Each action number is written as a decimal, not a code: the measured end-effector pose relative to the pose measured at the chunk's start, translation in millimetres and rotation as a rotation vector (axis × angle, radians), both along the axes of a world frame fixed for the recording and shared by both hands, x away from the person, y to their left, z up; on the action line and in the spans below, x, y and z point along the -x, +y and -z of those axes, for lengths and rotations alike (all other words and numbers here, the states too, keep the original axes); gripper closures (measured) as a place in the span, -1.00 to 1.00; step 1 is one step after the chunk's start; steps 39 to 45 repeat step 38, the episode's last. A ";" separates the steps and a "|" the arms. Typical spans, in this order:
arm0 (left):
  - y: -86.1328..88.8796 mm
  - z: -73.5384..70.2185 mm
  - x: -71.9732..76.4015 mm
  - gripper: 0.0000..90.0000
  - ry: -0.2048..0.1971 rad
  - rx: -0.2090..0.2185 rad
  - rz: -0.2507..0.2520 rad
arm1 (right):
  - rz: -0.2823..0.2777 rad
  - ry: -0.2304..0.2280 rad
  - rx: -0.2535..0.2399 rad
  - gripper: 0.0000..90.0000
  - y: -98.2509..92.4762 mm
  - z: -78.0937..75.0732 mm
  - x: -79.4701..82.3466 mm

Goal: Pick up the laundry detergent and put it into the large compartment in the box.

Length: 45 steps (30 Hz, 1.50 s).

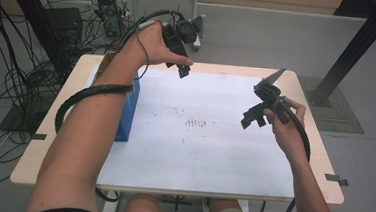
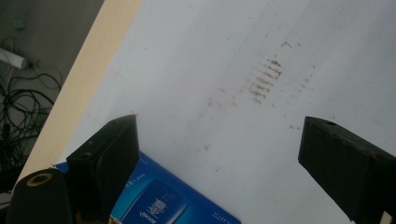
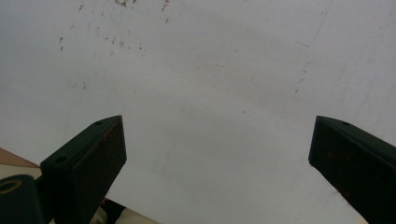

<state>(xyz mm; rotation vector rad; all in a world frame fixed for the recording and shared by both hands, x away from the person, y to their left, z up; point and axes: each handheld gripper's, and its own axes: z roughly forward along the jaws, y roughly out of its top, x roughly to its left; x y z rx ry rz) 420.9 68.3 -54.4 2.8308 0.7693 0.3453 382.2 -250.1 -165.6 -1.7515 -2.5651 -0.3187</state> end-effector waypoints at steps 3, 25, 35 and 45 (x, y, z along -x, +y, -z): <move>0.0 0.5 -1.7 -0.71 0.007 0.009 0.003 | 0.000 0.001 0.000 -0.91 -0.1 1.2 -0.8; -4.8 8.7 -0.5 -0.71 0.034 0.017 0.015 | -0.002 0.007 -0.001 -0.91 -2.0 4.9 0.0; -2.3 7.1 3.2 -0.70 0.025 0.019 0.012 | -0.007 0.005 -0.003 -0.91 0.2 3.9 1.1; -0.4 7.0 4.0 -0.70 0.022 0.025 0.008 | -0.010 -0.007 -0.007 -0.91 -0.2 4.0 3.3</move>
